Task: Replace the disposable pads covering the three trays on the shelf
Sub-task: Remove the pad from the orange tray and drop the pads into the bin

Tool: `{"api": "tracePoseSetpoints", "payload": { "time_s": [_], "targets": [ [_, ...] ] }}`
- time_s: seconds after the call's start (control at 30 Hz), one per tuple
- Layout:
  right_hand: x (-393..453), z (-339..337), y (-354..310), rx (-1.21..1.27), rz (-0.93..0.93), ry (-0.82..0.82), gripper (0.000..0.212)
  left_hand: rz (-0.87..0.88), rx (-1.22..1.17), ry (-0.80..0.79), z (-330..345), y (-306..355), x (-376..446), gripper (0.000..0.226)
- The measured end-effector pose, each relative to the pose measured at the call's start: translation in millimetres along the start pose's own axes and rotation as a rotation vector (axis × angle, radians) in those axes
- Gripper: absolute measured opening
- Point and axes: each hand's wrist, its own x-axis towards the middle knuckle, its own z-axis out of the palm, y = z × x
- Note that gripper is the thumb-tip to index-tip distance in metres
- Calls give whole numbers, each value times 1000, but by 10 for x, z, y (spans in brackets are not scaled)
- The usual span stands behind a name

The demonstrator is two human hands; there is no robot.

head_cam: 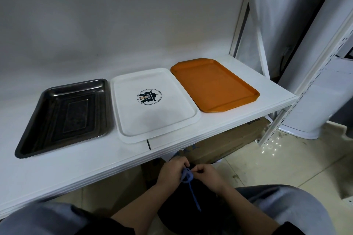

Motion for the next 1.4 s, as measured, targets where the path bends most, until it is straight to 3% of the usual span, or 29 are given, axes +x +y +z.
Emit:
{"api": "tracePoseSetpoints", "payload": {
  "time_s": [0.13,0.23,0.33,0.43,0.53,0.7,0.83,0.93,1.2,1.33,1.4],
  "targets": [
    [-18,-6,-24,-15,-10,-10,21,79,270,61,-1,44,-3,13],
    [-40,-16,-44,6,-4,-43,19,158,450,36,-1,58,-17,44],
    [-43,-26,-63,76,85,-85,22,192,516,56,44,28,20,52],
    [-17,-37,-52,45,103,-81,24,252,553,71,-12,61,-6,48],
    [-6,-32,-40,34,27,-46,9,349,561,102,-8,22,-11,47],
    [-12,-46,-56,2,-102,-141,27,409,564,160,-11,-44,2,29],
    [12,-57,-7,-39,-119,-144,32,430,596,150,9,-127,-2,36],
    [10,-76,23,-67,-109,-102,34,486,533,172,1,-166,-11,14],
    [3,-108,-18,-27,-29,7,20,328,370,108,20,-295,-109,41],
    [-40,-117,-111,-253,-74,41,12,273,427,110,-9,-381,-178,28],
    [-72,-124,-148,-443,-128,89,13,260,481,117,-41,-365,-194,33]
  ]
}}
